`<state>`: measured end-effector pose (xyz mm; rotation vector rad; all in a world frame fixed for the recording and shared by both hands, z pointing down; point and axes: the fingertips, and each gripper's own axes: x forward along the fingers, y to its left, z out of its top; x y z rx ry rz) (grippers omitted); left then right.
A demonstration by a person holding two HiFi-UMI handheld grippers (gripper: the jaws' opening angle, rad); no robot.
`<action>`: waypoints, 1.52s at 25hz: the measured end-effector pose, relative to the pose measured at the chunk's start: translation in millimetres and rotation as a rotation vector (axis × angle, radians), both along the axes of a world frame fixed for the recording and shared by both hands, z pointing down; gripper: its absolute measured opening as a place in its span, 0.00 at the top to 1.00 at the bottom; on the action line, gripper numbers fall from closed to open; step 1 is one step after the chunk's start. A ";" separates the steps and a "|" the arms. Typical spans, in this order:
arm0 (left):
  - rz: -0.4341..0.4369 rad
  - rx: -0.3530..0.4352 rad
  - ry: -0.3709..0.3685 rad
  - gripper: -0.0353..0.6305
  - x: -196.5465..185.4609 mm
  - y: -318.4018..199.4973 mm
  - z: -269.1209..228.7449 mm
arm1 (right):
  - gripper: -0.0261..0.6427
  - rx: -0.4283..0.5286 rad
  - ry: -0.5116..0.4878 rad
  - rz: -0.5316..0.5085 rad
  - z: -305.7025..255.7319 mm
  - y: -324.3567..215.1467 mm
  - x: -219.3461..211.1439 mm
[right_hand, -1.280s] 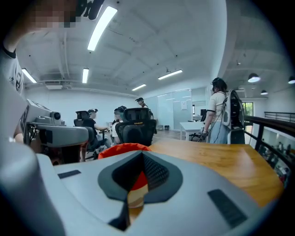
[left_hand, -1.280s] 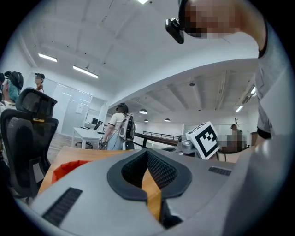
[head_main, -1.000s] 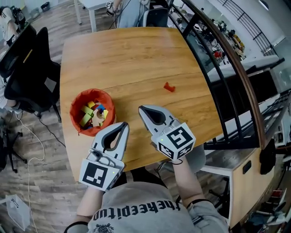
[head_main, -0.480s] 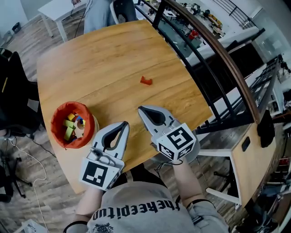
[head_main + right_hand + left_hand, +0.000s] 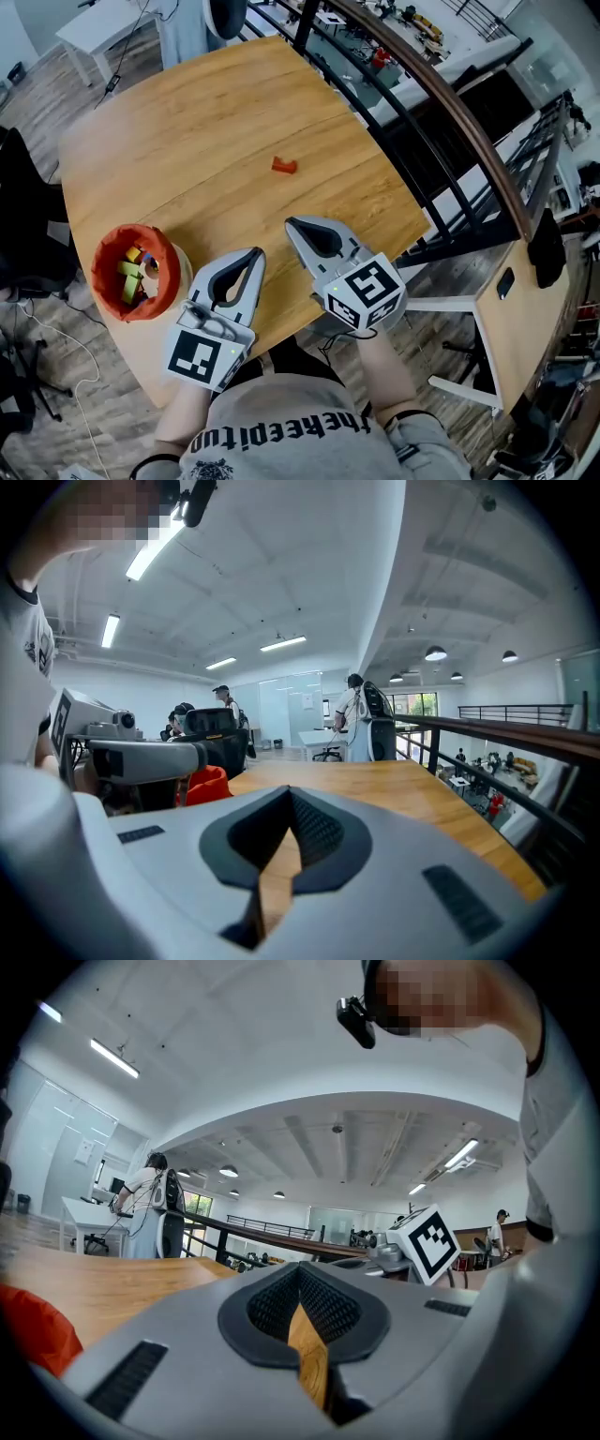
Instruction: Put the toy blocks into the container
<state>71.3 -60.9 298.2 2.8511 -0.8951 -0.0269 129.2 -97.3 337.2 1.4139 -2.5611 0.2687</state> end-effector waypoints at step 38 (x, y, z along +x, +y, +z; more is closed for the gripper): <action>-0.174 -0.092 -0.045 0.93 27.8 -60.2 22.1 | 0.94 -0.123 0.066 -0.067 76.4 -118.7 69.8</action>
